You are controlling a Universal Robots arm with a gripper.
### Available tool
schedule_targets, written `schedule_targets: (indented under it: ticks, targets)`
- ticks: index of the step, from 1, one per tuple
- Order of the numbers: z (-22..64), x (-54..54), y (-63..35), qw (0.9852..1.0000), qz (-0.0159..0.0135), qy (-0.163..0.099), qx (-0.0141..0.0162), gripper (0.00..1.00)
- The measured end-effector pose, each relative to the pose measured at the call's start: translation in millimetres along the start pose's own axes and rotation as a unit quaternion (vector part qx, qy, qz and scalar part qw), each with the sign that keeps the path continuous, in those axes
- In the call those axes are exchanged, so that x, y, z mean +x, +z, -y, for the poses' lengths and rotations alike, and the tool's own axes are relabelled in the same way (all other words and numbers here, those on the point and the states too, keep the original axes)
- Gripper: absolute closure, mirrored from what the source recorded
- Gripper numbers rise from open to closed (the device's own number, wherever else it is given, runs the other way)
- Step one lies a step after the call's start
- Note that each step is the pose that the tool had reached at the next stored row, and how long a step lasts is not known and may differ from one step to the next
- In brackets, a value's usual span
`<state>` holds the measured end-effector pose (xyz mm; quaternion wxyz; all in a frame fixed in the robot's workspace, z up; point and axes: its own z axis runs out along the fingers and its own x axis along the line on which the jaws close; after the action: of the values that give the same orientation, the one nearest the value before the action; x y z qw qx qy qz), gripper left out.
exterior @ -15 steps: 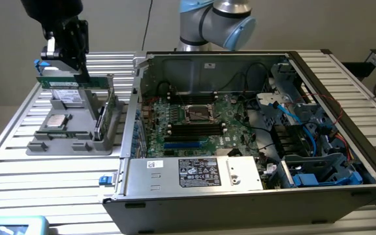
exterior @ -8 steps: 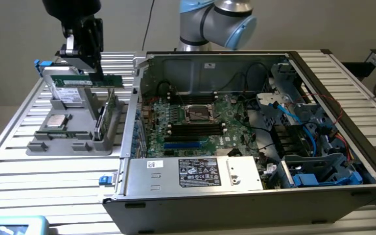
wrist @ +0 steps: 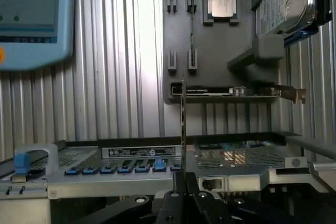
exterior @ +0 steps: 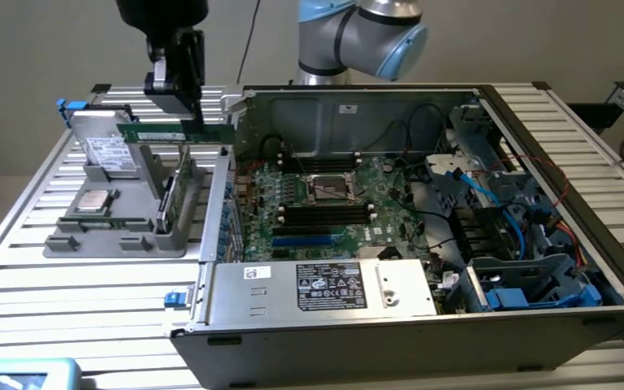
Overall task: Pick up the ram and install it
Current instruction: 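Pick up the ram and move it above insertion slot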
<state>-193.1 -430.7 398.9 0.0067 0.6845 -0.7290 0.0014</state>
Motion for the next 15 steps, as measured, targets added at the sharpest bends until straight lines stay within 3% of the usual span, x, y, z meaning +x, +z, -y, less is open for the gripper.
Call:
schedule_targets:
  ticks: [15]
  targets:
    - [68.1, -6.9, 0.9, 1.0, -0.0001, 0.0, -0.0007, 0.88]
